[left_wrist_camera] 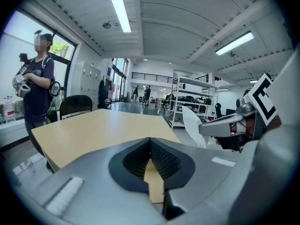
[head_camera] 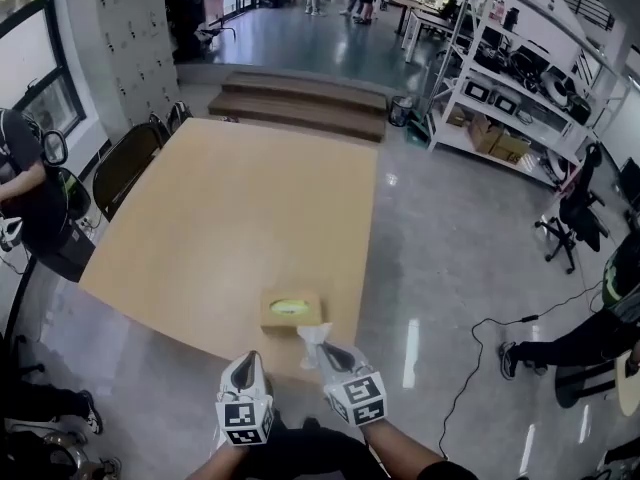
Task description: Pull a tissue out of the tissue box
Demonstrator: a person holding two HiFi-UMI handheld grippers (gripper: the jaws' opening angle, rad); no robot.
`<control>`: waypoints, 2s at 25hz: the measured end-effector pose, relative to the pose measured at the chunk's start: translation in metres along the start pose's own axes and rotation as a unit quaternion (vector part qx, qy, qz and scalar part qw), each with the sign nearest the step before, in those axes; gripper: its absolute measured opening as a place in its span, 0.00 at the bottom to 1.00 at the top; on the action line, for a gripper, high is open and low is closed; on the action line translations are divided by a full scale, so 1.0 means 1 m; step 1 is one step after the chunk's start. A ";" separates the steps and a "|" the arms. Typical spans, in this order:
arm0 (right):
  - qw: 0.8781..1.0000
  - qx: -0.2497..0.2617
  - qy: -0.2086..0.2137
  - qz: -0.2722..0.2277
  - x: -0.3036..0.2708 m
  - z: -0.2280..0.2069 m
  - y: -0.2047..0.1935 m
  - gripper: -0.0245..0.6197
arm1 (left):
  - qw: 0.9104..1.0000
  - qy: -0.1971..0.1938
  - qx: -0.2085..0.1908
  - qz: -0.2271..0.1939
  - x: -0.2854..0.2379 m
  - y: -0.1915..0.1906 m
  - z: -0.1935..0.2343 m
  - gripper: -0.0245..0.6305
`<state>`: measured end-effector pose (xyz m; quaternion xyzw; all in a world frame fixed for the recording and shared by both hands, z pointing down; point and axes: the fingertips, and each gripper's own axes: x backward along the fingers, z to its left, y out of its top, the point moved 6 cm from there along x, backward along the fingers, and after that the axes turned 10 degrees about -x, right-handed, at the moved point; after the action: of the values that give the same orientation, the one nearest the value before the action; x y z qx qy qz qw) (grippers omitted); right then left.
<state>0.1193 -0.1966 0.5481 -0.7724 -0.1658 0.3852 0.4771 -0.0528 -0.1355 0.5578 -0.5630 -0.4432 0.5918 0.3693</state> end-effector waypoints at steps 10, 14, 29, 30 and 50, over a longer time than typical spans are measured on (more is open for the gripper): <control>1.000 0.003 0.024 -0.019 0.047 0.018 -0.031 0.04 | 1.000 0.016 -0.007 -0.004 0.048 -0.019 -0.024 0.07; 1.000 -0.005 0.021 -0.020 0.060 0.026 -0.038 0.04 | 1.000 0.013 -0.009 -0.010 0.059 -0.018 -0.025 0.07; 0.999 -0.007 -0.021 -0.046 0.108 0.115 -0.051 0.04 | 0.999 -0.002 -0.010 -0.048 0.158 -0.013 0.018 0.07; 0.999 -0.009 -0.026 -0.047 0.112 0.123 -0.054 0.04 | 0.999 -0.009 -0.008 -0.049 0.164 -0.016 0.020 0.07; 0.996 -0.019 -0.079 -0.043 0.160 0.186 -0.097 0.04 | 0.993 -0.084 -0.041 -0.069 0.209 -0.053 0.015 0.07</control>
<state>0.0943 0.0641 0.5157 -0.7406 -0.2429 0.4208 0.4642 -0.0902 0.0764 0.5367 -0.4936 -0.5344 0.5916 0.3477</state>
